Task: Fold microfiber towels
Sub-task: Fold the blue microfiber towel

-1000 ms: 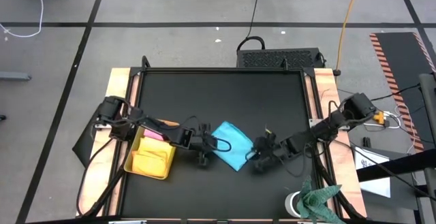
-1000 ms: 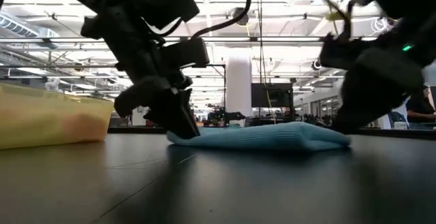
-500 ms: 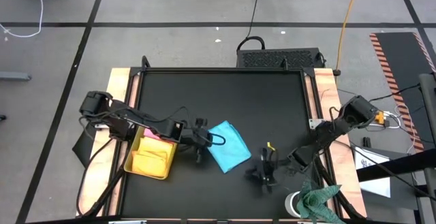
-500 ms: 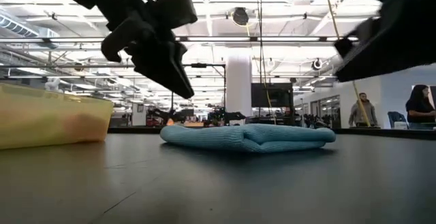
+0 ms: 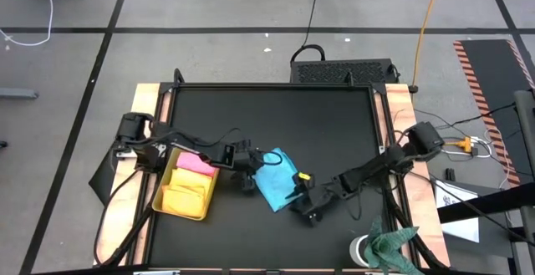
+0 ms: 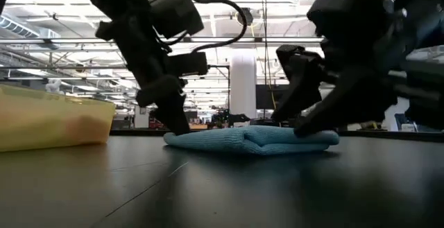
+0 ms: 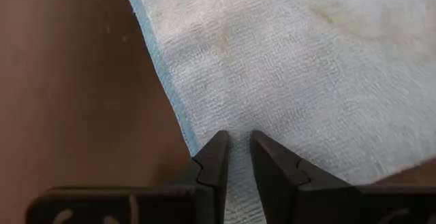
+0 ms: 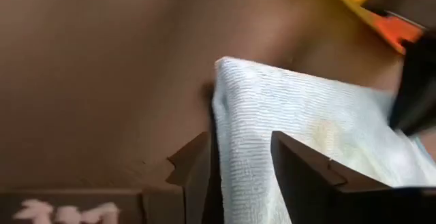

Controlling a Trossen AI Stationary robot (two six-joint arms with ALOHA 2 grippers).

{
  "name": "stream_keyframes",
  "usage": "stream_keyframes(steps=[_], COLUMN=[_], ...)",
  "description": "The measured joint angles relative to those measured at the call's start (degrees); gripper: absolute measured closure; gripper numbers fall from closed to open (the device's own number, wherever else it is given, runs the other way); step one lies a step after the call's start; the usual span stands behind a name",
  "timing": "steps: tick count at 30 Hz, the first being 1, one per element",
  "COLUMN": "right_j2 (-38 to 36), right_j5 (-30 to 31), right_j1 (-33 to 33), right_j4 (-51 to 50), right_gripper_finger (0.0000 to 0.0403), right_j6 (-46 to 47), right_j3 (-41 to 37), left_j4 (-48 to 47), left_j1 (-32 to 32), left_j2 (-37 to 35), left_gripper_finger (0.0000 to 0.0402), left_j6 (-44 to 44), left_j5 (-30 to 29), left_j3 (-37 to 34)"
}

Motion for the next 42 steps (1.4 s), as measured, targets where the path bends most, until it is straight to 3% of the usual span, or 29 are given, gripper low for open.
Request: stream_keyframes(steps=[6, 13, 19, 30, 35, 42], right_j2=[3.45, 3.44, 0.49, -2.12, -3.52, -2.66], right_j5=[-4.59, -4.93, -4.68, -8.07, -8.33, -17.65], right_j1=[-2.55, -2.53, 0.31, 1.52, -2.71, -12.56], right_j4=[-0.16, -1.32, -6.4, -21.82, -23.69, -22.97], right_gripper_finger=[0.0287, 0.0392, 0.0396, 0.0401, 0.0402, 0.0402], right_j6=[-5.48, -2.94, 5.4, 13.81, 14.98, 17.25], right_j3=[0.74, 0.8, 2.96, 14.33, 16.79, 17.16], left_j4=[1.18, -3.66, -10.21, 16.05, 21.57, 26.89], left_j1=[-0.09, -1.3, -1.58, -1.18, -2.01, -3.74], left_j2=[0.44, -6.07, -7.41, -2.04, 0.74, 2.45], left_gripper_finger=[0.0332, 0.0332, 0.0332, 0.0332, 0.0332, 0.0332], left_j6=[-0.27, -2.76, -1.0, 4.47, 5.48, 8.19], left_j5=[-0.01, 0.08, -0.48, 3.57, 4.5, 4.31], left_j3=[0.12, 0.08, -0.56, -7.78, -8.09, -8.44])
